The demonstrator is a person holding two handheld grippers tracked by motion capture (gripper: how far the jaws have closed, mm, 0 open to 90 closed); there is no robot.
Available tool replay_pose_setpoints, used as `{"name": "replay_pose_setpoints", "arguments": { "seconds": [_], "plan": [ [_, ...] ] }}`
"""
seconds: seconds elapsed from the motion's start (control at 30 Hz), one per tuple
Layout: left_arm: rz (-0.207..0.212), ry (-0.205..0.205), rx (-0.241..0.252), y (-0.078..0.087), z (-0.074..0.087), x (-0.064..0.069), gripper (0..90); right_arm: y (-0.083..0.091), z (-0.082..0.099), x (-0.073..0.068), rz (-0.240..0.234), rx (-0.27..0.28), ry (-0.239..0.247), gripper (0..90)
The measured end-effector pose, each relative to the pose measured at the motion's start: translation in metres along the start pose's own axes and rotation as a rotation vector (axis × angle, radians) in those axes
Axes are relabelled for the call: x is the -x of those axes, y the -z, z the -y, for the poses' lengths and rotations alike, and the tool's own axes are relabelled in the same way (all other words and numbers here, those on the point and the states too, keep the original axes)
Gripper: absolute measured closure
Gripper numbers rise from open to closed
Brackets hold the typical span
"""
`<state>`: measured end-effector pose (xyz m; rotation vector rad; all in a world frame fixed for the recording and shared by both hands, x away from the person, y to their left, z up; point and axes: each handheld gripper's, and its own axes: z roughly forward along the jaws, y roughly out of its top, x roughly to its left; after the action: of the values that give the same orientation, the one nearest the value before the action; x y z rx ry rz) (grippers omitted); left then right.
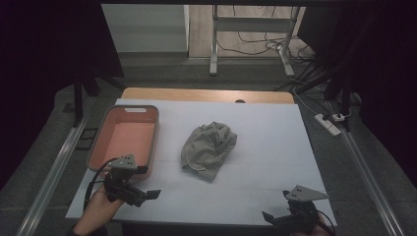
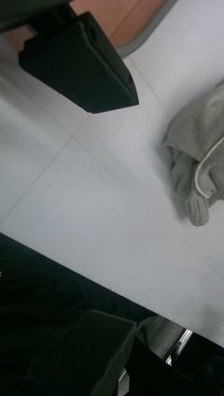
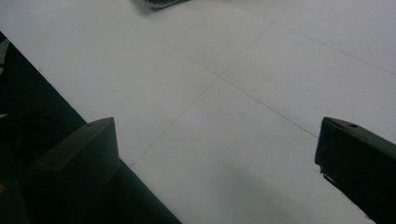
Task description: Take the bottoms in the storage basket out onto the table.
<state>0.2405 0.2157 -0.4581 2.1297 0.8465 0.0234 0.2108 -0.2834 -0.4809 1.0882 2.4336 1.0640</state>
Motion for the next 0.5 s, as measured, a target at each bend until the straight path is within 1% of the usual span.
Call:
{"name": "replay_pose_setpoints", "arguments": {
  "seconds": [0.17,0.4,0.5],
  "plan": [
    [0.003,0.005,0.001,0.002,0.006,0.001,0.0,0.0,0.0,0.0,0.002,-0.001,0.002,0.0],
    [-0.006,0.02,0.01,0.006,0.017,0.001,0.0,0.0,0.0,0.0,0.003,0.002,0.003,0.0],
    [-0.023,0.024,0.013,0.007,0.022,0.002,0.0,0.0,0.0,0.0,0.003,-0.002,0.004,0.0]
  ]
}}
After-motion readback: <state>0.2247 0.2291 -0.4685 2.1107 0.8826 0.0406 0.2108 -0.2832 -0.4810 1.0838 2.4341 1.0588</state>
